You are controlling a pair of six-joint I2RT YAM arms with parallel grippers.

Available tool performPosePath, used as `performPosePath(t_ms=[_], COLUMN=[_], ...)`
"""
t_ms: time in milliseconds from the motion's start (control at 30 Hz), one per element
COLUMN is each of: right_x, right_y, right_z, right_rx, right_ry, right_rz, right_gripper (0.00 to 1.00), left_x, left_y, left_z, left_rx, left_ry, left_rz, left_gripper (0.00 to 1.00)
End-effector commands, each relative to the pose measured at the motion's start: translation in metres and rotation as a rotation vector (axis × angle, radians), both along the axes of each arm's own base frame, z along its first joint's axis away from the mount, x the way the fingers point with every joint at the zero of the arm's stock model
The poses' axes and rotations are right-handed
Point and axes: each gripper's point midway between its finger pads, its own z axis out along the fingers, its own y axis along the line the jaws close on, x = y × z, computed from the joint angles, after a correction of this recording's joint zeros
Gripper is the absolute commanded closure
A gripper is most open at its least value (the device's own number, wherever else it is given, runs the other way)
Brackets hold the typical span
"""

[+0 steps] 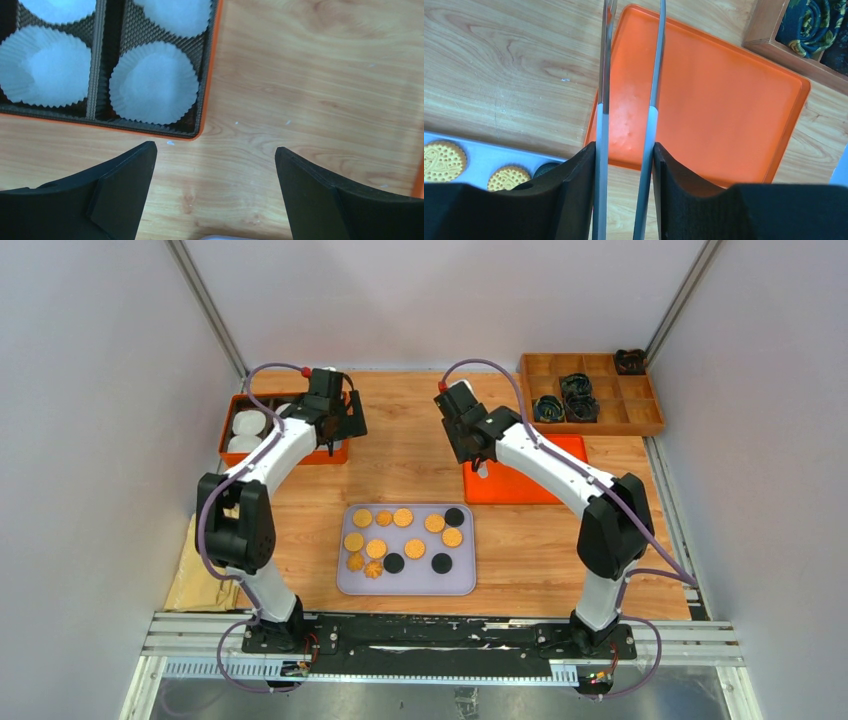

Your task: Pack the cookies

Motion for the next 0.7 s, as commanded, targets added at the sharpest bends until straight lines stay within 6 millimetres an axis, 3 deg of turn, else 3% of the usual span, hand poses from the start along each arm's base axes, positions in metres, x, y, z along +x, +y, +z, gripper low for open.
performPosePath(t_ms=[0,233,333,533,667], right_x=[-0.006,-0.012,-0.013,-0.016,-0.019], right_y=[-0.009,-0.006,-0.005,-0.006,-0.006], right_z=[0.014,0.014,0.015,0.026,0.035], right_rx=[0.035,0.079,0.095,0.120,0.143], right_ry=[-0.023,-0.014,-0.013,-0.035,-0.055], right_rz=[-0.015,0.004,0.011,0.014,0.021], right_gripper=[0.60,0.61,0.61,0.62,0.61], left_x=[0.001,0.019,0.026,0.041,0.041], left_y=[0.017,0.030,0.030,0.000,-0.007], left_z=[-0.017,-0.032,-0.050,-0.077,-0.090], left_rx=[0.057,0.143,0.171,0.064,0.035], left_ry=[0.041,0.072,0.127,0.159,0.189], left_rz=[0.078,0.129,0.125,0.023,0.000], left_gripper=[0.05,0.05,0.05,0.05,0.05])
